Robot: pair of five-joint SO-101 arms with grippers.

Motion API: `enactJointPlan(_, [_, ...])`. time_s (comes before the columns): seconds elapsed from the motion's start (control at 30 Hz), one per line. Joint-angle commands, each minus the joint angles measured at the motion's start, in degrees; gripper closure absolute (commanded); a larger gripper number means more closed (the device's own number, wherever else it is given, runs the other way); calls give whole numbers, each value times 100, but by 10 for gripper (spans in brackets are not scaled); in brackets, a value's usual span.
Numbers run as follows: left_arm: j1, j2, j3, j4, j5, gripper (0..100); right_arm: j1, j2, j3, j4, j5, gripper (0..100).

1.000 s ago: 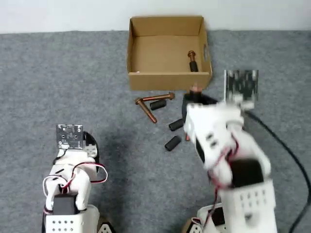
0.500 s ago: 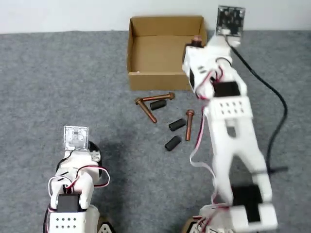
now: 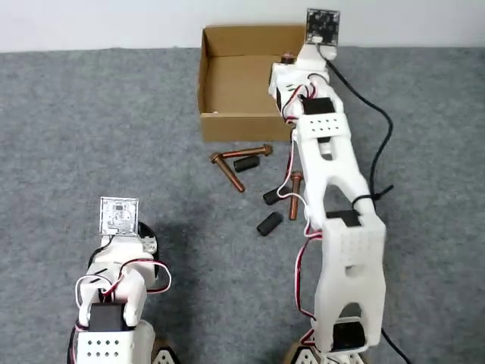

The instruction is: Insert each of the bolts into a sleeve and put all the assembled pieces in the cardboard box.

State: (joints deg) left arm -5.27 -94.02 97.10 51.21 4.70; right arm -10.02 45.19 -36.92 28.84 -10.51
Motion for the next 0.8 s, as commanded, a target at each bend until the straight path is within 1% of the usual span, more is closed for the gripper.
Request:
enactJointPlan(0.0, [-26, 0, -31, 9, -35, 994, -48, 374, -774, -31, 422, 991])
enactJointPlan(0.13, [-26, 9, -31, 9, -44, 994, -145, 760, -809, 312, 703, 991])
enactJointPlan(0.3, [-26, 9, -31, 9, -44, 994, -171, 971, -809, 646, 730, 983])
enactJointPlan(0.33, [-26, 9, -31, 9, -44, 994, -171, 980, -809, 752, 738, 965])
enactJointPlan(0.47, [-26, 9, -31, 9, -44, 994, -180, 936, -826, 1279, 1037, 833])
enactJointPlan(0.5, [-26, 9, -31, 9, -44, 994, -180, 927, -853, 1367, 1064, 819])
enactJointPlan(0.6, [-26, 9, -31, 9, -44, 994, -180, 804, -1187, 1763, 1064, 839])
enactJointPlan(0.77, [-26, 9, -31, 0, -44, 994, -233, 558, -1996, 2730, 1055, 914])
